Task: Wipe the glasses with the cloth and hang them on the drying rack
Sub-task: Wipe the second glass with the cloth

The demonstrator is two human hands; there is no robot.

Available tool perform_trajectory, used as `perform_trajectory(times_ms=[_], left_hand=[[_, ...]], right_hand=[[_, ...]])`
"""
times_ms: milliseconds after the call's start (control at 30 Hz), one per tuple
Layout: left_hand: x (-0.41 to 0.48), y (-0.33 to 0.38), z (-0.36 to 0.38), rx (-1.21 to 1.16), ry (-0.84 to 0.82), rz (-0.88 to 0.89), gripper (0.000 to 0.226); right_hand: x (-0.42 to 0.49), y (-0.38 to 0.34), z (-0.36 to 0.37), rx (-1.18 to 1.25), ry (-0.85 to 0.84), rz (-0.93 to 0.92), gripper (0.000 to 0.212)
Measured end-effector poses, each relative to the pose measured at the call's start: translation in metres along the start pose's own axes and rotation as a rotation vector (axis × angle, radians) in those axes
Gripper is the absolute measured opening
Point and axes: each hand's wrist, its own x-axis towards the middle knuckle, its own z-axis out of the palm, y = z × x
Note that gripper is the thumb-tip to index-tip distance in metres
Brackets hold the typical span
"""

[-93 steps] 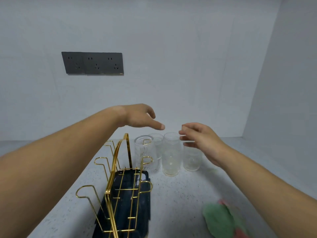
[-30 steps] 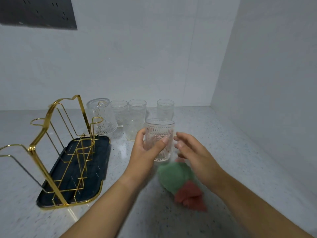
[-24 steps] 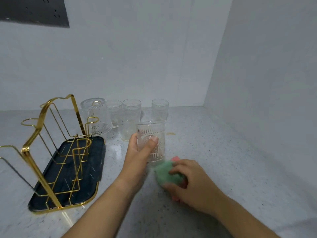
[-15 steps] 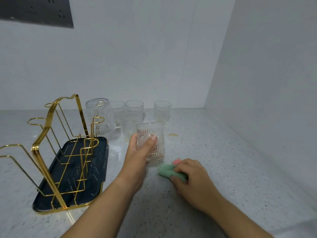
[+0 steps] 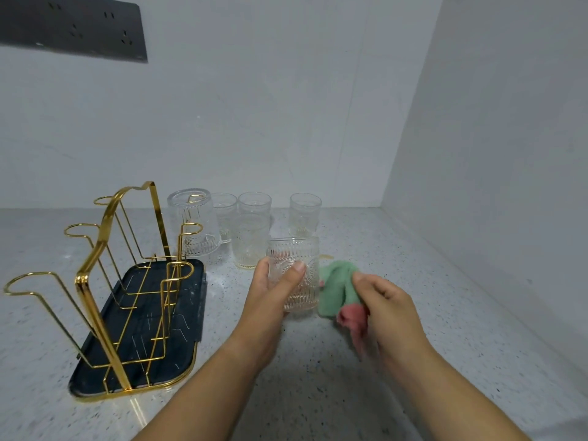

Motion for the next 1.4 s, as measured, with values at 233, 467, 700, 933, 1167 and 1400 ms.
perform_trajectory(times_ms=[233, 467, 700, 933, 1167, 1400], left_hand=[[-0.005, 0.002, 0.008, 0.014, -0.048, 0.049, 0.052], [-0.001, 0.002, 0.005, 0.024, 0.011, 0.044, 0.058], [-0.002, 0.002, 0.004, -0.009, 0.037, 0.086, 0.038], [-0.001, 0.004, 0.004, 0.009, -0.002, 0.071, 0.06], [-0.005, 0.009, 0.004, -0.064, 0.1, 0.057, 0.071], [-0.004, 0.012, 0.002, -0.068, 0.055, 0.043, 0.056]], right_hand=[[-0.002, -0.009, 0.036, 0.316, -0.149, -0.023, 0.038], [0.009, 0.012, 0.058, -0.118, -0.1, -0.277, 0.018], [0.041, 0.003, 0.08, -0.231, -0.129, -0.177, 0.047], [0.044, -0.004, 0.081, -0.187, 0.076, -0.202, 0.026], [0.008, 0.029, 0.078, -0.188, -0.277, -0.327, 0.05], [0.007, 0.026, 0.075, -0.224, -0.303, -0.315, 0.063]])
